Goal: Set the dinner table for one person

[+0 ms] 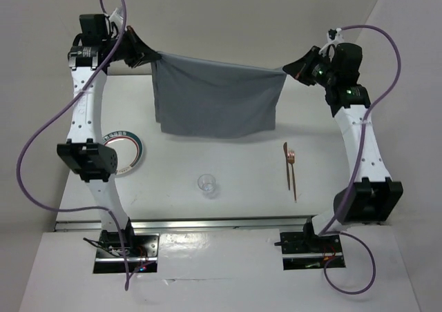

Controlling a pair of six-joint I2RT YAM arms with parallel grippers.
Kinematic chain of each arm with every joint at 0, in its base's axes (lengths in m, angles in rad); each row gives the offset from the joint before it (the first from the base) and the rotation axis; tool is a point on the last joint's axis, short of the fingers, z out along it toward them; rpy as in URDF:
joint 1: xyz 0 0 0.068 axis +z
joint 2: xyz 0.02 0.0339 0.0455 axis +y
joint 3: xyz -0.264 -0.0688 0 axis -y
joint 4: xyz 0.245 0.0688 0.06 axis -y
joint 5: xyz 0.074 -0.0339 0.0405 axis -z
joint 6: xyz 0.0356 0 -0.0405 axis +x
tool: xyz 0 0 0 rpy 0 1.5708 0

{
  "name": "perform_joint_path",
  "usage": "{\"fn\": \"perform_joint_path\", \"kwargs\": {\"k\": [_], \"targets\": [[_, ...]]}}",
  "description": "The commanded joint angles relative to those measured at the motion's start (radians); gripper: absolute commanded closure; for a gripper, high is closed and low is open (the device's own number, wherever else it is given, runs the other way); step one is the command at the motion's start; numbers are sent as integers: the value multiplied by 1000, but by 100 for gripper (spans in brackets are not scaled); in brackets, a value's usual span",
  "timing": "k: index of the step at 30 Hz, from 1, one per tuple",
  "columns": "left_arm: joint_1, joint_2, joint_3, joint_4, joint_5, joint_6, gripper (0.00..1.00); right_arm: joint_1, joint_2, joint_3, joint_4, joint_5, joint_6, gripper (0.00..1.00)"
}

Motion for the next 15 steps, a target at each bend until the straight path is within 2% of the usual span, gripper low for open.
{"fn": "perform_joint_path", "kwargs": {"k": [1, 3, 6, 9, 11, 14, 15], "targets": [[8, 115, 162, 128, 61, -58, 100, -13, 69, 58, 237, -23, 29, 100], [8, 126, 146, 215, 81, -95, 100, -13, 95, 83, 270, -23, 29, 100], [8, 115, 82, 257, 81, -95, 100, -22, 130, 74, 291, -33, 20, 100], [8, 74, -85, 269, 61, -49, 100, -22, 115, -33, 300, -53, 11, 100], [-2, 48, -164, 279, 49, -25, 100, -22, 72, -189, 339, -65, 11, 100], [-22, -27, -372, 289, 25, 44, 100, -22, -6, -441, 389, -75, 26, 100], [-22, -50, -514, 289, 15, 84, 100, -22, -24, -505, 401, -85, 35, 100]]}}
